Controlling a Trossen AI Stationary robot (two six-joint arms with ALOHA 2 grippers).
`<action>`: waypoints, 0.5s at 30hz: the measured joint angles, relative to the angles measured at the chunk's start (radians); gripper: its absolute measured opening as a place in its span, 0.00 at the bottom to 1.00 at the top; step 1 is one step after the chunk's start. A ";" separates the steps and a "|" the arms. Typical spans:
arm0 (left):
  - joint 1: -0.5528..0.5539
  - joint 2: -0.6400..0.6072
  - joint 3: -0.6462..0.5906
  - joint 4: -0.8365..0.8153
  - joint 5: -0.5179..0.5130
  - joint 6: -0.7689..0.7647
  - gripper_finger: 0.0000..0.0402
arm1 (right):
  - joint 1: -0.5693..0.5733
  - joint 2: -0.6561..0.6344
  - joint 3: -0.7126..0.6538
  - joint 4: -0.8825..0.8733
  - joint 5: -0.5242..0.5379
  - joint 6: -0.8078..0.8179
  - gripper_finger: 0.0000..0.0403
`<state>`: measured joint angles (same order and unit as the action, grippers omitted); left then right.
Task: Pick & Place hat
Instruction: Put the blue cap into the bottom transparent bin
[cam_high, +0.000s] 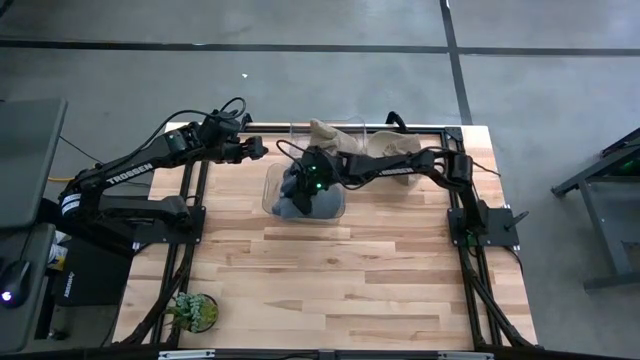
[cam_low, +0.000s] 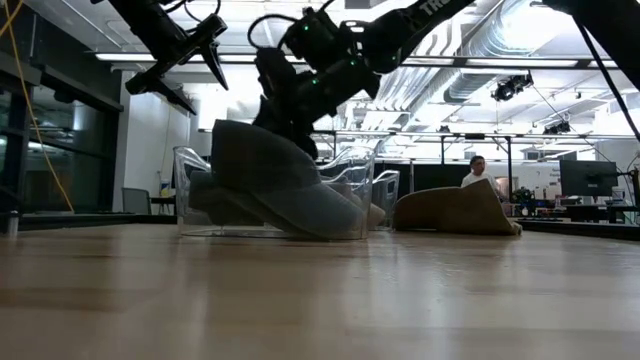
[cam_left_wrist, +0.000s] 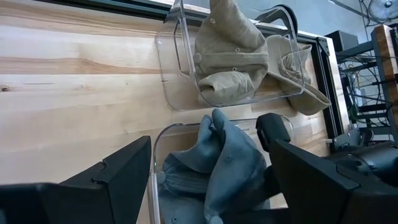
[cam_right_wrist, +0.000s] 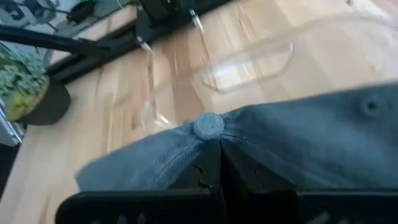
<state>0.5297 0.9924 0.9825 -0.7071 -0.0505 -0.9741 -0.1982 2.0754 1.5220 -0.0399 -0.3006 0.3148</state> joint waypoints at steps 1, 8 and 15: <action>0.000 0.000 0.000 0.000 0.000 0.000 0.75 | 0.000 0.000 0.008 0.000 -0.001 -0.001 0.00; 0.000 0.000 0.000 -0.001 0.012 -0.001 0.75 | 0.000 -0.001 0.077 -0.058 -0.007 -0.009 0.00; 0.000 0.000 0.000 -0.002 0.017 -0.002 0.75 | -0.001 -0.003 0.154 -0.149 -0.037 -0.057 0.00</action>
<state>0.5297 0.9924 0.9825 -0.7086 -0.0336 -0.9758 -0.1992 2.0720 1.6764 -0.1885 -0.3376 0.2574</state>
